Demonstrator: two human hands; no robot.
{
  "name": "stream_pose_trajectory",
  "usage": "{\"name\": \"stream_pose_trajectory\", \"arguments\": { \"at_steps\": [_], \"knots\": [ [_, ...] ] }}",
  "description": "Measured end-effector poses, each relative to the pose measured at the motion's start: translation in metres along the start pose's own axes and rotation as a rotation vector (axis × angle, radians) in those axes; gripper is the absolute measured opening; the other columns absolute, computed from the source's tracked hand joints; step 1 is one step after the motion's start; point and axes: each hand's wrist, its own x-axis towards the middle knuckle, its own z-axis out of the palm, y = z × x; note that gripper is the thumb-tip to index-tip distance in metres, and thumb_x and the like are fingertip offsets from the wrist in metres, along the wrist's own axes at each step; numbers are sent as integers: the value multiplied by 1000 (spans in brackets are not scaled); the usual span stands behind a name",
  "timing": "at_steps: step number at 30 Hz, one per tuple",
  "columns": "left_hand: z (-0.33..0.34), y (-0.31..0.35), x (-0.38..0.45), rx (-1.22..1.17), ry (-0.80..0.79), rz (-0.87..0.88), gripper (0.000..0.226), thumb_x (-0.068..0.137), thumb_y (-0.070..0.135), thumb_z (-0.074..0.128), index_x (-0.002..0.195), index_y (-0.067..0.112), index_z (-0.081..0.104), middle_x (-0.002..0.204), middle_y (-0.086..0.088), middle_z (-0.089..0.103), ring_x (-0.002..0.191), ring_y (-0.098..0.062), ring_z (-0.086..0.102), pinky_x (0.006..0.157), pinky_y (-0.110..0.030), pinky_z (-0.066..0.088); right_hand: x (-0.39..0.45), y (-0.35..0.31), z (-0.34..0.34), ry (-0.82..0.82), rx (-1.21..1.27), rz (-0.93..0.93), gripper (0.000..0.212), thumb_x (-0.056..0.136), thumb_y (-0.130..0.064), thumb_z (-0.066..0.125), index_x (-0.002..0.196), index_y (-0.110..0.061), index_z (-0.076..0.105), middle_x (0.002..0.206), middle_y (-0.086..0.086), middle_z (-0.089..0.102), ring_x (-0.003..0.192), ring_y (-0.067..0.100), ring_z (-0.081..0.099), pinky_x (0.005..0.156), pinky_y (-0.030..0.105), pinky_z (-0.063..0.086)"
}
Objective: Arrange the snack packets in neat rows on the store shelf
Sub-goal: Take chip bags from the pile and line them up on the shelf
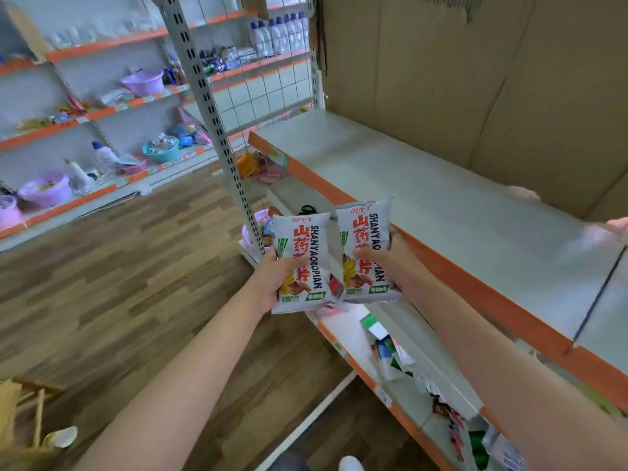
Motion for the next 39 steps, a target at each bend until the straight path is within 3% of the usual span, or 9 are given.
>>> {"name": "stream_pose_trajectory", "arguments": {
  "at_steps": [6,12,17,21,23,27,29,33,39],
  "knots": [
    [-31,24,51,26,4,-22,30,84,0,63,112,9,58,108,-16,68,91,-30,68,69,-40,59,53,-13,31,45,51,9,32,76,-14,75,102,-18,56,94,5,71,78,20,71,73,40,58],
    [-84,67,112,68,-31,-39,44,81,4,68,122,7,53,108,-15,69,95,-33,67,82,-50,54,108,-42,76,79,82,14,18,80,-10,70,88,-18,56,84,3,71,66,16,70,57,30,56],
    [-113,96,157,108,-68,-36,35,82,3,67,115,9,56,107,-16,69,93,-33,67,76,-45,57,147,-48,103,144,109,27,17,80,-10,70,88,-17,56,83,3,70,71,19,69,67,35,57],
    [-117,109,190,103,-133,-56,31,84,5,65,114,10,57,107,-15,69,95,-34,67,78,-45,56,185,-52,103,177,100,42,41,78,-14,73,112,-6,53,97,10,70,78,22,71,65,34,58],
    [-117,117,210,136,-141,-53,35,84,6,66,117,10,56,108,-13,69,95,-32,67,81,-46,55,207,-57,101,177,76,30,44,76,-16,74,114,-6,54,98,10,71,80,23,71,69,37,58],
    [-112,140,240,178,-138,-23,26,86,10,64,110,12,57,103,-11,70,80,-23,68,57,-28,54,245,-69,96,164,73,16,59,66,-28,79,114,-7,53,99,10,71,82,24,71,77,46,57],
    [-108,155,254,179,-159,-37,19,90,18,60,109,15,57,99,-10,70,78,-22,69,60,-29,55,261,-74,95,158,106,23,69,59,-34,80,115,-7,52,100,10,70,81,24,71,74,46,58],
    [-101,176,285,200,-191,-37,18,93,26,54,109,19,53,92,-5,72,79,-21,70,69,-34,56,294,-81,89,157,159,11,52,73,-22,76,116,-6,51,100,12,70,78,23,72,62,35,58],
    [-98,191,327,268,-195,-65,27,91,25,56,116,17,52,102,-9,71,87,-27,70,75,-41,57,322,-88,87,203,191,47,44,77,-15,74,111,-10,46,104,10,67,88,27,69,78,44,57]
  ]
}}
